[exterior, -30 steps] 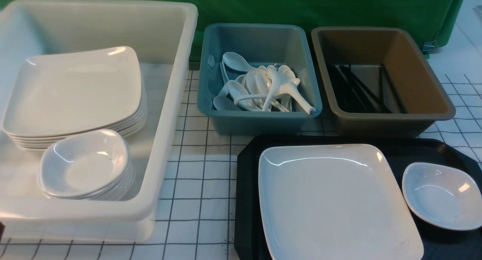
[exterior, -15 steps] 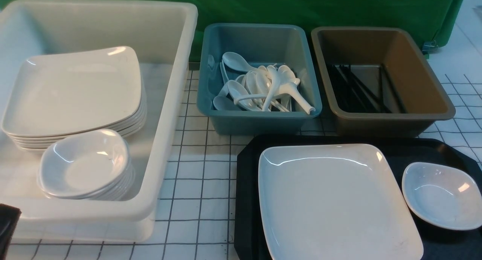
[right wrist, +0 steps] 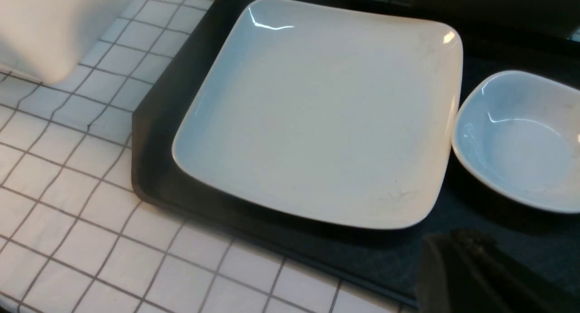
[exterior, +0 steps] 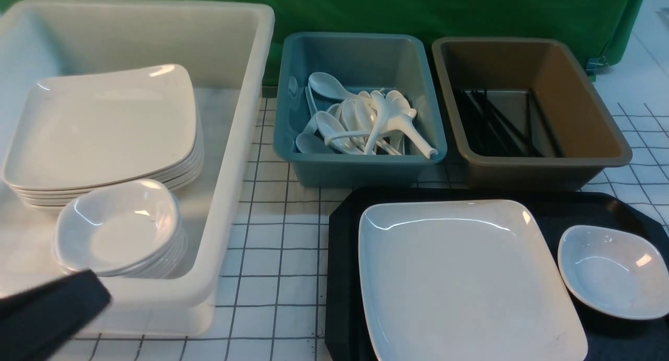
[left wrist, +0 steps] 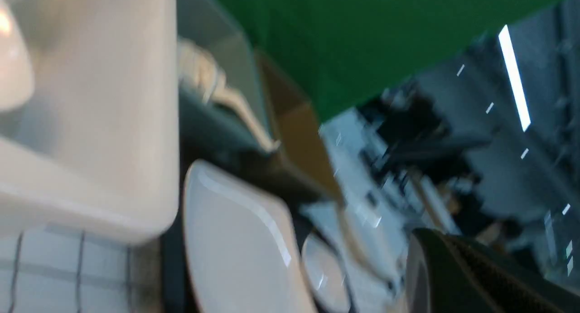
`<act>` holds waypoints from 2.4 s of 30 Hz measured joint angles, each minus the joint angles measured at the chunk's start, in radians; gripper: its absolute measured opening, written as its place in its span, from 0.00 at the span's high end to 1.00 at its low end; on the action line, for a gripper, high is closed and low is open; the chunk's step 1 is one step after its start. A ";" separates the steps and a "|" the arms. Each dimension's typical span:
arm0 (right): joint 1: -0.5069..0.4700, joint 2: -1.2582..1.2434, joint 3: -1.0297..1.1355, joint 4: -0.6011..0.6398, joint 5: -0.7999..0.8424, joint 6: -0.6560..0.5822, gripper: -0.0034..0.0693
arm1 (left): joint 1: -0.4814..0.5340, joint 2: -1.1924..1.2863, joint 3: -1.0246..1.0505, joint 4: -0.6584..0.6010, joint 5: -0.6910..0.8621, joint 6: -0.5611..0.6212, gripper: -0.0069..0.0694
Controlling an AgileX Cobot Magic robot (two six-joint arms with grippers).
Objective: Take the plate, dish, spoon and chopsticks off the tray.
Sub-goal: Use the left arm to grab a plate from the dinner plate
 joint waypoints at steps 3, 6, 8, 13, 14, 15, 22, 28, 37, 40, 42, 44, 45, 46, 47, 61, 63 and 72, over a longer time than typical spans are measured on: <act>0.000 0.000 0.000 0.000 0.000 0.002 0.89 | 0.000 0.181 -0.086 0.031 0.159 0.112 0.88; 0.000 0.000 0.000 0.000 0.000 0.002 0.89 | 0.000 0.325 -0.131 0.032 0.192 0.236 0.88; 0.000 0.000 0.000 0.000 0.000 0.002 0.88 | 0.000 0.437 -0.143 0.031 0.195 0.280 0.88; 0.000 0.000 0.000 0.001 0.000 0.002 0.87 | -0.022 0.599 -0.146 -0.055 0.199 0.347 0.88; 0.000 0.000 0.000 0.001 0.000 0.002 0.86 | -0.037 0.617 -0.146 -0.079 0.196 0.361 0.87; 0.000 0.000 0.000 0.001 0.000 0.002 0.86 | -0.056 0.631 -0.146 -0.104 0.194 0.369 0.87; 0.000 0.000 0.000 0.001 -0.008 0.005 0.84 | -0.353 0.685 -0.147 -0.101 0.052 0.284 0.83; 0.000 0.000 0.000 0.001 -0.015 0.026 0.83 | -0.702 0.792 -0.147 0.104 -0.117 -0.019 0.68; 0.000 0.000 0.000 0.001 -0.030 0.033 0.81 | -0.934 1.070 -0.196 0.197 -0.357 -0.187 0.36; 0.000 0.000 0.000 0.001 -0.032 0.033 0.80 | -0.939 1.129 -0.235 0.209 -0.366 -0.178 0.32; 0.000 0.000 0.000 0.001 -0.033 0.033 0.80 | -0.939 1.196 -0.282 0.247 -0.392 -0.170 0.30; 0.000 0.000 0.000 0.001 -0.033 0.033 0.79 | -0.939 1.228 -0.301 0.267 -0.408 -0.168 0.30; 0.000 0.000 0.000 0.001 -0.033 0.033 0.79 | -0.939 1.252 -0.311 0.282 -0.429 -0.166 0.29; 0.000 0.000 0.000 0.001 -0.033 0.033 0.79 | -0.939 1.259 -0.313 0.284 -0.437 -0.166 0.29; 0.000 0.000 0.000 0.001 -0.033 0.033 0.79 | -0.939 1.286 -0.318 0.290 -0.468 -0.165 0.29; 0.000 0.000 0.000 0.001 -0.033 0.033 0.76 | -0.939 1.401 -0.317 0.287 -0.610 -0.170 0.29; 0.000 0.000 0.000 0.001 -0.033 0.033 0.76 | -0.939 1.411 -0.318 0.284 -0.645 -0.170 0.29; 0.000 0.000 0.000 0.001 -0.033 0.037 0.75 | -0.939 1.453 -0.321 0.254 -0.741 -0.172 0.29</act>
